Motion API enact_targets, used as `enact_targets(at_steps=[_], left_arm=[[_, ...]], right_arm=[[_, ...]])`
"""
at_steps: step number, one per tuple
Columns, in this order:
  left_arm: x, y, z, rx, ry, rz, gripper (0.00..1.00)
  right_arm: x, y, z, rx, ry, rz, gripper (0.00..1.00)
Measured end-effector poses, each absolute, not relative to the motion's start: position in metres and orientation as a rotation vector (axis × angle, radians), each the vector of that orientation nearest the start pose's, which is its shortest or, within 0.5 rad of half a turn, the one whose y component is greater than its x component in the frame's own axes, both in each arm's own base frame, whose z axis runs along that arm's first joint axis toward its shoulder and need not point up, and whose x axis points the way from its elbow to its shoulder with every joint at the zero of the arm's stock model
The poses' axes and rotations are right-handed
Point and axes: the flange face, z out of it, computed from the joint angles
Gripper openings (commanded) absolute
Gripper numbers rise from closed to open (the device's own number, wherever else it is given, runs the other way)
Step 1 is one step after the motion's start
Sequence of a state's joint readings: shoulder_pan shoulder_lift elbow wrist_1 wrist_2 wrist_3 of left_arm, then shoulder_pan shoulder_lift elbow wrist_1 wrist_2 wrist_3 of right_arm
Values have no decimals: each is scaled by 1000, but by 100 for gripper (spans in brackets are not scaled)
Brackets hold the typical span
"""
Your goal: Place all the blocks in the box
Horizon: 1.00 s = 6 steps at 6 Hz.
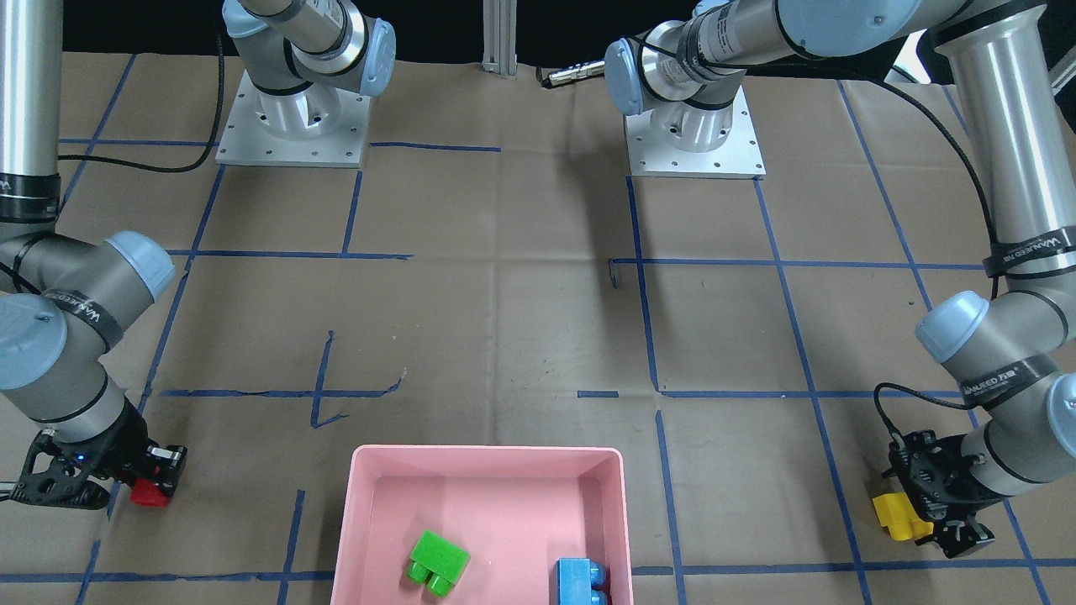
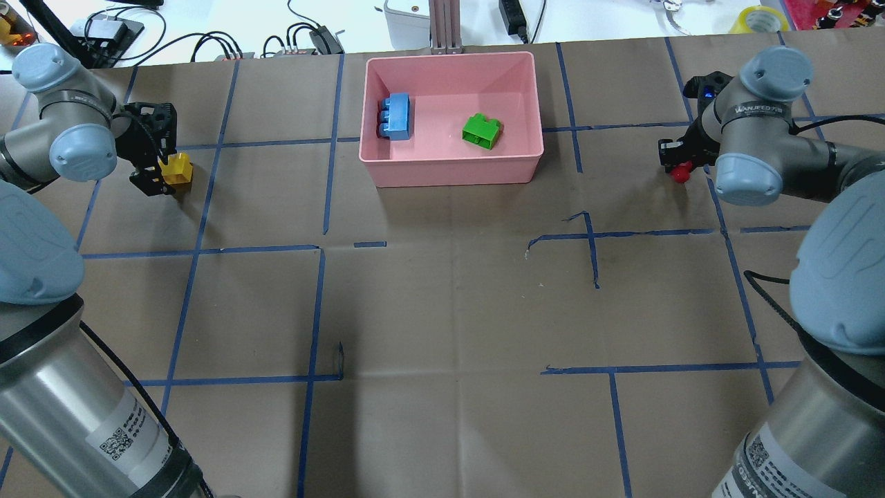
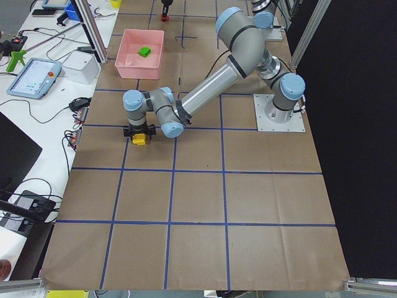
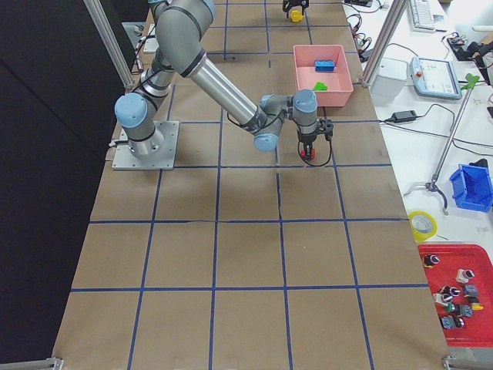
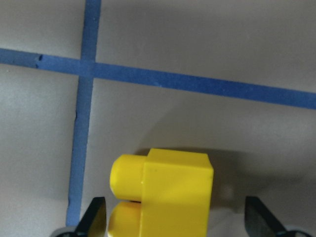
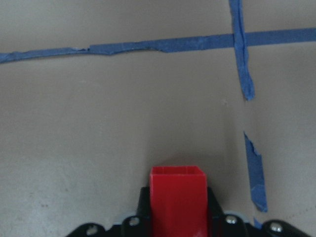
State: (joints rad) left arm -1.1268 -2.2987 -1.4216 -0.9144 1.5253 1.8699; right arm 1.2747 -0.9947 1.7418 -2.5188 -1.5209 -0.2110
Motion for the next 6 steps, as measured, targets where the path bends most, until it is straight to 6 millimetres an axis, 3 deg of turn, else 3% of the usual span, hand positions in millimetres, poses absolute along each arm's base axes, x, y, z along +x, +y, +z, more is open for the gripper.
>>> enact_targets(at_steps=[1, 2, 3, 4, 5, 6], left_arm=[[184, -708, 174, 2025, 2329, -112, 67], [184, -708, 174, 2031, 2322, -112, 48], [184, -709, 175, 2033, 2313, -114, 22], [186, -711, 178, 2025, 2295, -119, 8], [188, -714, 186, 2005, 2273, -127, 0], [191, -717, 202, 1976, 2256, -144, 0]], right_arm=[[-54, -647, 179, 127, 3122, -294, 5], [-54, -644, 201, 128, 3123, -288, 5], [-52, -633, 233, 132, 3122, -238, 5], [-47, -615, 264, 140, 3110, -135, 5], [-37, -592, 293, 157, 3077, -8, 6], [-18, -575, 322, 177, 3000, 37, 6]])
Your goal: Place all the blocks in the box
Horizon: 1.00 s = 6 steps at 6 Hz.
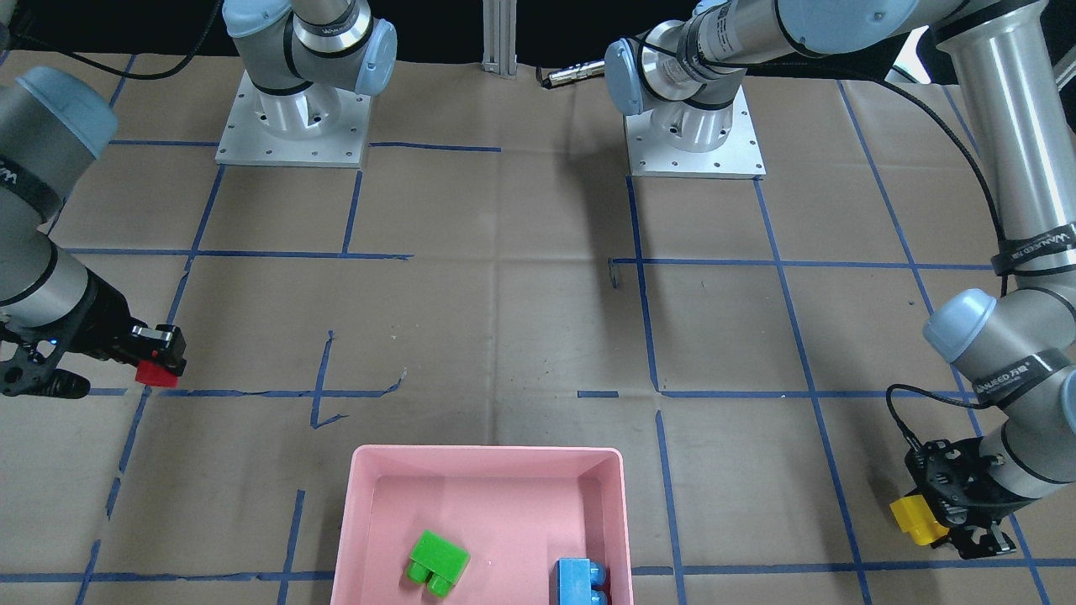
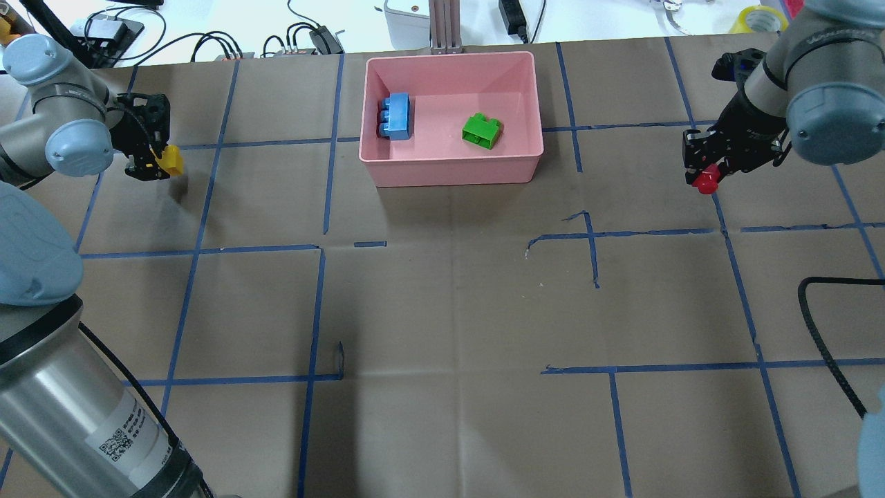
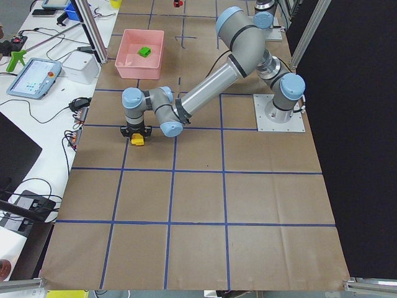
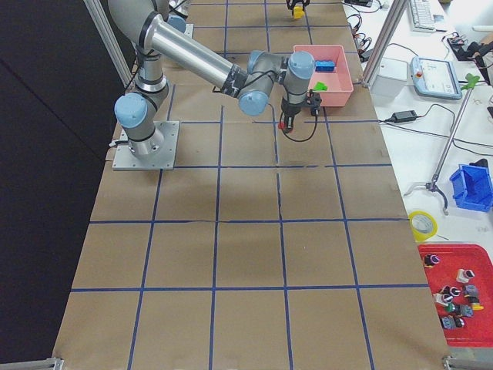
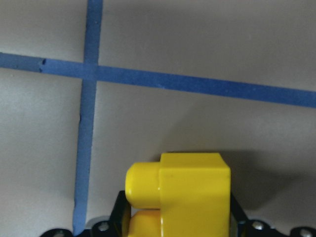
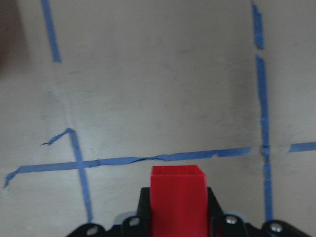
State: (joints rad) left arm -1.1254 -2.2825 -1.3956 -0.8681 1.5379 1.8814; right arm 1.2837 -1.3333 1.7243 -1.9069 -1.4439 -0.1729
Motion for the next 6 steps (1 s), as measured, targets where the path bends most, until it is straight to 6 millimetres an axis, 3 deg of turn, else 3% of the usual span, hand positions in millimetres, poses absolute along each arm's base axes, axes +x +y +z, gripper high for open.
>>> enact_targets(at_steps=[1, 2, 4, 5, 6], left_arm=[[194, -722, 231, 1931, 2239, -174, 0], [196, -727, 270, 1869, 2256, -203, 0], [194, -727, 341, 1687, 2426, -228, 0], [182, -727, 361, 1556, 2555, -252, 0], [160, -729, 371, 1391, 2699, -287, 0]], right_arm=[[18, -570, 346, 159, 2895, -5, 6], [63, -580, 366, 60, 2819, -125, 6], [154, -630, 376, -218, 2738, -456, 6], [194, -659, 371, -329, 2702, -589, 7], [221, -682, 364, -395, 2673, -667, 55]])
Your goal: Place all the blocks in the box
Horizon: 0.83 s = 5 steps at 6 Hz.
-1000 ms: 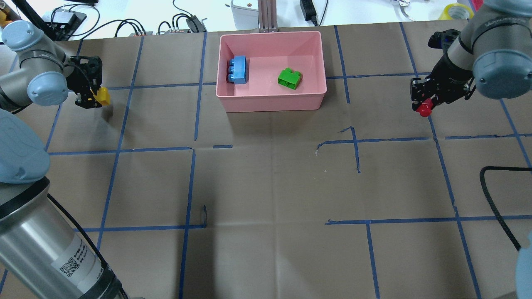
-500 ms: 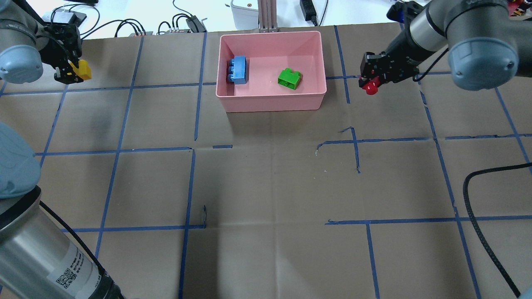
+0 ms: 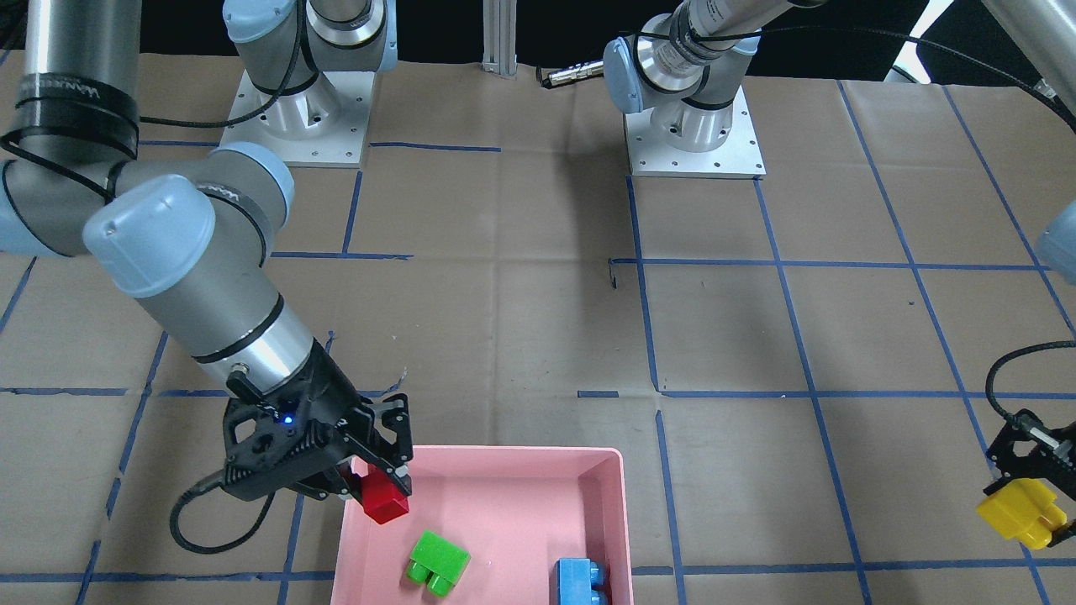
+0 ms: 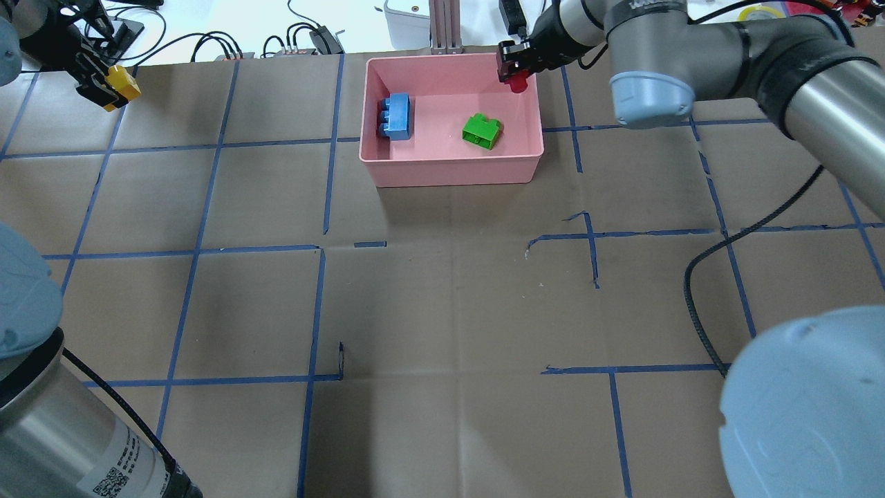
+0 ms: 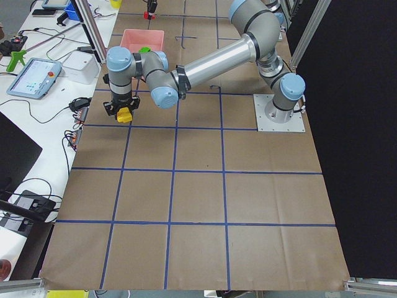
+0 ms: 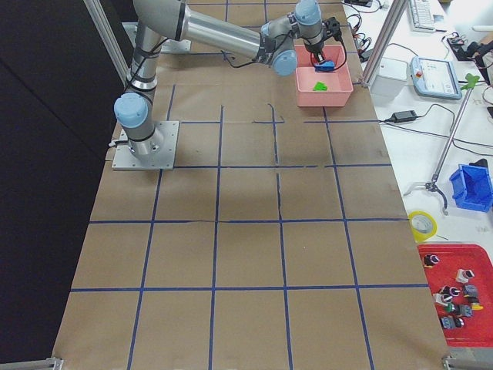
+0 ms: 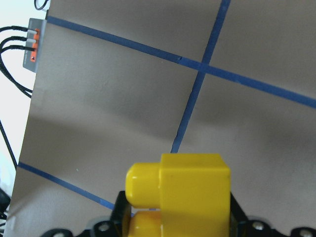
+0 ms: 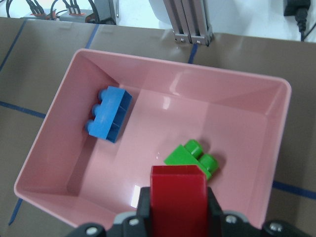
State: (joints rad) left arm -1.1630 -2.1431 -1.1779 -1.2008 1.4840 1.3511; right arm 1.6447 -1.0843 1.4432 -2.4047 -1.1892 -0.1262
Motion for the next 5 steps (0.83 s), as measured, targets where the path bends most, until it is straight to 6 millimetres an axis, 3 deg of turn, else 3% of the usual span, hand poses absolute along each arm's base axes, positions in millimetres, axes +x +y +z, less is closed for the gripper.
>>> enact_targets(at_steps=[1, 3, 5], left_arm=[[130, -732, 378, 1195, 2840, -313, 0], [61, -736, 382, 691, 3082, -309, 0], [-43, -737, 378, 190, 3217, -244, 0]], right_arm=[[236, -697, 360, -432, 2657, -710, 100], [246, -706, 361, -457, 2645, -764, 100], [247, -706, 364, -473, 2642, -780, 100]])
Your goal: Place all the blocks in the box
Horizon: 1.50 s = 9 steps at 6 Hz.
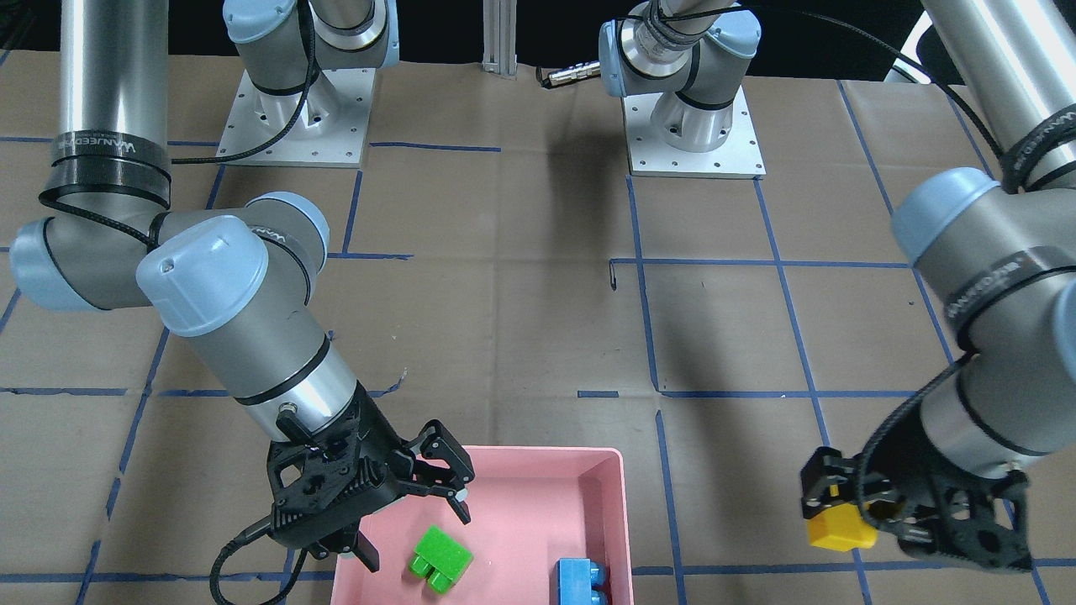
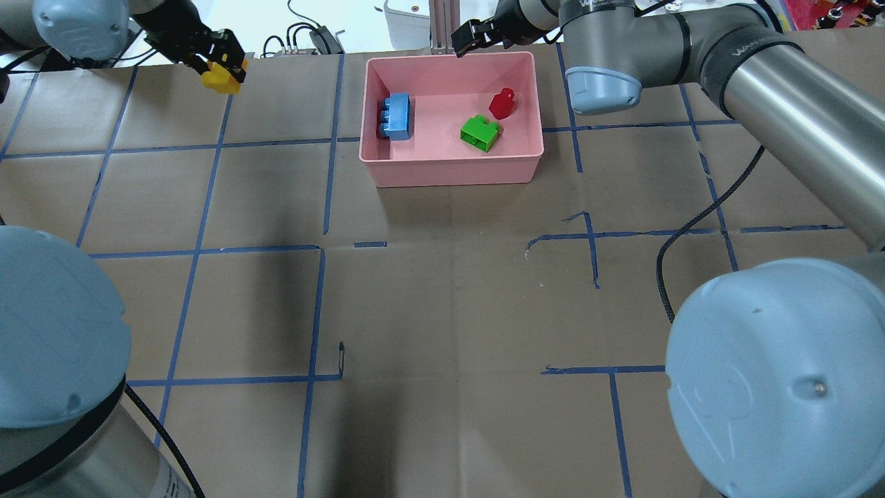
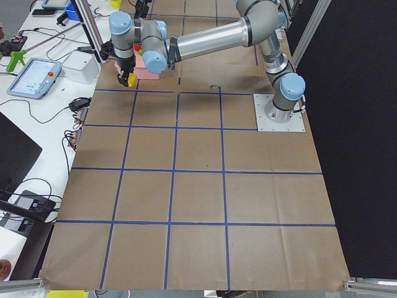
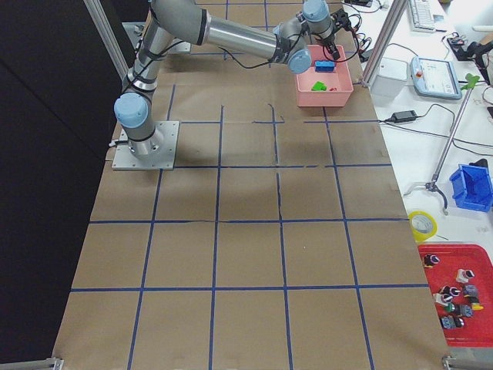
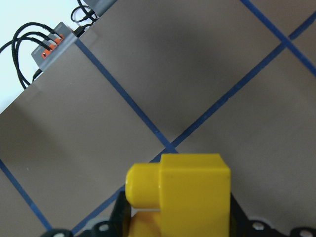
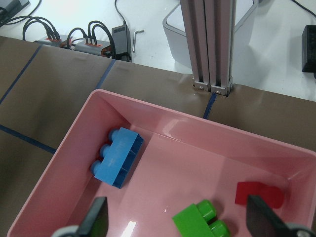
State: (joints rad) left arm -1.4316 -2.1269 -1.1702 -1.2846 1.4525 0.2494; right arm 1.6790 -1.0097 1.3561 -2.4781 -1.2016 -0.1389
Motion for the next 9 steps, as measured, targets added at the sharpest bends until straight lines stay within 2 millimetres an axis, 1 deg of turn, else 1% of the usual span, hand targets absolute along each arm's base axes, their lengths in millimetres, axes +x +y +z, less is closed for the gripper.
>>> enact_targets(at_steps=[1, 2, 3, 4, 5, 6, 7, 8, 9], left_arm=[[-103, -734, 373, -13, 3246, -201, 0], [-160, -730, 366, -195, 3257, -156, 0], [-208, -729, 359, -332, 3256, -128, 0], [-248, -733, 348, -432, 3252, -111, 0], [-273, -740, 335, -478, 3249, -99, 0], [-285, -749, 315, -490, 3245, -81, 0], [-290, -756, 291, -486, 3240, -59, 17], [-291, -759, 273, -478, 3235, -43, 63], [-292, -760, 266, -474, 3231, -37, 98]], right_arm=[[241, -704, 368, -475, 2652, -773, 100], [222, -700, 379, -456, 2695, -725, 100], [195, -690, 396, -450, 2771, -640, 100], [170, -672, 415, -471, 2879, -538, 100], [154, -646, 434, -476, 2994, -420, 100], [147, -611, 452, -432, 3068, -282, 100], [145, -569, 465, -316, 3097, -133, 100], [144, -529, 469, -210, 3106, -10, 100], [144, -492, 461, -175, 3106, 64, 100]])
